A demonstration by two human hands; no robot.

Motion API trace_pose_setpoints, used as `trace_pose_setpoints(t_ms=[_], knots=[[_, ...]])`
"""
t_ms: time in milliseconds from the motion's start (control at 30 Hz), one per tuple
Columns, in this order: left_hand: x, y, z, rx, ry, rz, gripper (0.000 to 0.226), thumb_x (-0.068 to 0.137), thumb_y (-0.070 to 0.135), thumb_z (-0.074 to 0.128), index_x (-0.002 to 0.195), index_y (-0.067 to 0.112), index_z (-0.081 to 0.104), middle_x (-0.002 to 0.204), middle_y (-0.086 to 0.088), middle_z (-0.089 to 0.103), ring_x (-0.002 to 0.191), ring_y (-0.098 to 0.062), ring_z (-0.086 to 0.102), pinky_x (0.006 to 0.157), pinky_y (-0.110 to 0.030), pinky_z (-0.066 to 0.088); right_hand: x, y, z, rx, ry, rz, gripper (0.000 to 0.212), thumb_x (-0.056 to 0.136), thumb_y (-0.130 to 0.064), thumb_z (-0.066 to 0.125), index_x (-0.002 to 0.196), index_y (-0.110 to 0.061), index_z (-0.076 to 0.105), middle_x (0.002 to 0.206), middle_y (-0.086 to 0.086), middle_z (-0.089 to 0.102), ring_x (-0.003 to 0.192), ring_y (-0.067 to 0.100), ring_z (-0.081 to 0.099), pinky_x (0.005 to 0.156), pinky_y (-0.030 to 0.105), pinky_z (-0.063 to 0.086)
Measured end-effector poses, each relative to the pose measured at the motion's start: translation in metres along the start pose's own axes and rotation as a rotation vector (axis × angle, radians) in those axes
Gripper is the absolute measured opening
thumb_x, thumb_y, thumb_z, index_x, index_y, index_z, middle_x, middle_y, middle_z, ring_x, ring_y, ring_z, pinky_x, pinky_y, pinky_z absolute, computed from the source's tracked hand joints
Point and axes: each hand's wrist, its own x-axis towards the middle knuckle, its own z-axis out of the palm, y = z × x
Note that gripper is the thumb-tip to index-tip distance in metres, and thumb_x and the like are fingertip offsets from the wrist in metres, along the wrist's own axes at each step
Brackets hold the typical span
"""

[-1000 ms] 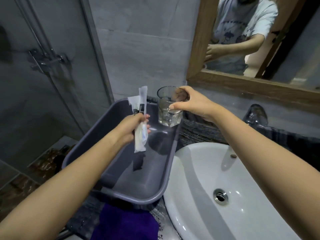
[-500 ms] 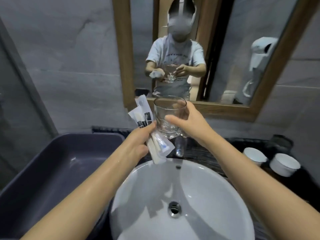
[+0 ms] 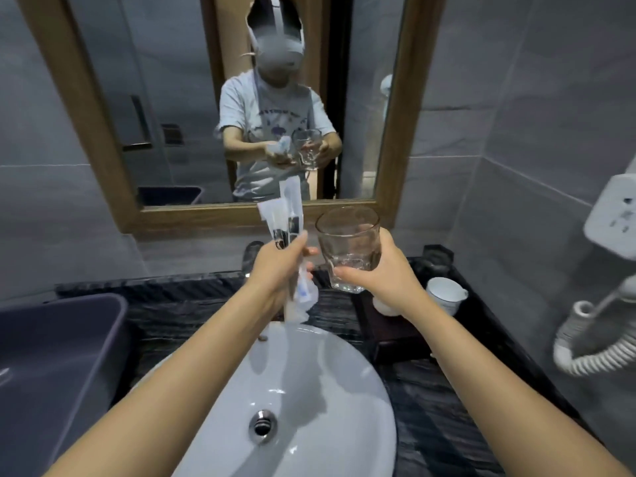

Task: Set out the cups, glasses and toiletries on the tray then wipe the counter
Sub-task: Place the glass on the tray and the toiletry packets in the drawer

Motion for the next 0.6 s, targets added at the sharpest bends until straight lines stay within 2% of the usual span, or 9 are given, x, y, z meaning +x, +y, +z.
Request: trace_pose_setpoints(t_ms=[67, 133, 233, 300, 333, 367, 433, 500, 600], knots=[[0.001, 0.009, 0.017, -0.037, -0.095, -0.028, 0.025, 0.085, 0.038, 0.061, 0.087, 0.013, 0.063, 0.078, -0.003, 0.063, 0.048, -0.012, 0.048, 0.041, -0.019, 0.042, -0.001, 0.010, -0.014, -0.024, -0.020, 0.002, 0.073, 0.070, -0.027, 0.080, 0.130, -0.025, 0.037, 0.110, -0.016, 0.053, 0.094, -0.006, 0.052, 0.069, 0.008, 0.039], [0.000, 0.017, 0.035, 0.003, -0.171, -0.050, 0.027, 0.083, 0.037, 0.063, 0.091, 0.011, 0.062, 0.074, -0.002, 0.060, 0.043, -0.011, 0.045, 0.038, -0.018, 0.039, -0.001, 0.021, -0.026, -0.037, -0.030, 0.007, 0.076, 0.071, -0.026, 0.080, 0.133, -0.023, 0.036, 0.115, -0.011, 0.053, 0.099, 0.002, 0.052, 0.070, 0.007, 0.038], [0.002, 0.019, 0.057, 0.155, -0.190, -0.085, 0.018, 0.084, 0.016, 0.064, 0.093, 0.001, 0.061, 0.070, -0.007, 0.059, 0.035, -0.009, 0.045, 0.037, -0.017, 0.040, 0.000, 0.035, -0.044, -0.046, -0.054, 0.019, 0.078, 0.072, -0.025, 0.079, 0.136, -0.021, 0.035, 0.119, -0.009, 0.054, 0.105, 0.005, 0.052, 0.070, 0.005, 0.039], [0.007, 0.019, 0.067, 0.182, -0.174, -0.092, 0.004, 0.082, 0.001, 0.057, 0.081, -0.002, 0.060, 0.059, -0.009, 0.060, 0.036, -0.013, 0.045, 0.042, -0.022, 0.039, 0.003, 0.041, -0.054, -0.034, -0.084, 0.016, 0.079, 0.073, -0.027, 0.079, 0.138, -0.025, 0.034, 0.122, -0.011, 0.055, 0.109, 0.003, 0.052, 0.075, 0.007, 0.040], [0.010, 0.018, 0.070, 0.196, -0.157, -0.095, 0.008, 0.080, -0.003, 0.054, 0.074, -0.001, 0.059, 0.053, -0.008, 0.060, 0.038, -0.015, 0.045, 0.046, -0.024, 0.038, 0.005, 0.044, -0.058, 0.000, -0.099, 0.021, 0.081, 0.072, -0.028, 0.079, 0.138, -0.028, 0.033, 0.123, -0.013, 0.055, 0.112, 0.003, 0.052, 0.081, 0.009, 0.041], [0.013, 0.017, 0.074, 0.199, -0.147, -0.103, 0.011, 0.080, -0.004, 0.051, 0.070, 0.000, 0.056, 0.049, -0.008, 0.060, 0.038, -0.016, 0.045, 0.046, -0.024, 0.038, 0.009, 0.049, -0.062, 0.050, -0.110, 0.029, 0.083, 0.070, -0.032, 0.080, 0.139, -0.030, 0.032, 0.126, -0.013, 0.055, 0.116, 0.004, 0.053, 0.090, 0.015, 0.043], [0.016, 0.016, 0.081, 0.143, -0.137, -0.125, 0.011, 0.080, -0.006, 0.048, 0.072, 0.002, 0.051, 0.053, -0.011, 0.058, 0.035, -0.016, 0.046, 0.041, -0.022, 0.039, 0.015, 0.062, -0.068, 0.140, -0.093, 0.054, 0.091, 0.061, -0.044, 0.081, 0.138, -0.034, 0.034, 0.132, -0.010, 0.054, 0.122, 0.010, 0.052, 0.103, 0.037, 0.045], [0.019, 0.013, 0.087, 0.076, -0.112, -0.145, 0.011, 0.081, -0.007, 0.047, 0.074, 0.001, 0.049, 0.061, -0.013, 0.055, 0.031, -0.014, 0.047, 0.036, -0.018, 0.040, 0.017, 0.074, -0.070, 0.304, -0.064, 0.105, 0.100, 0.052, -0.056, 0.083, 0.138, -0.029, 0.038, 0.135, -0.001, 0.054, 0.124, 0.018, 0.053, 0.107, 0.047, 0.041], [0.025, 0.010, 0.096, 0.028, -0.095, -0.172, 0.014, 0.084, -0.002, 0.049, 0.071, 0.003, 0.050, 0.061, -0.011, 0.055, 0.030, -0.011, 0.048, 0.034, -0.016, 0.041, 0.016, 0.092, -0.061, 0.884, -0.122, 0.227, 0.110, 0.048, -0.054, 0.086, 0.137, -0.006, 0.042, 0.135, 0.021, 0.053, 0.121, 0.034, 0.055, 0.104, 0.048, 0.044]])
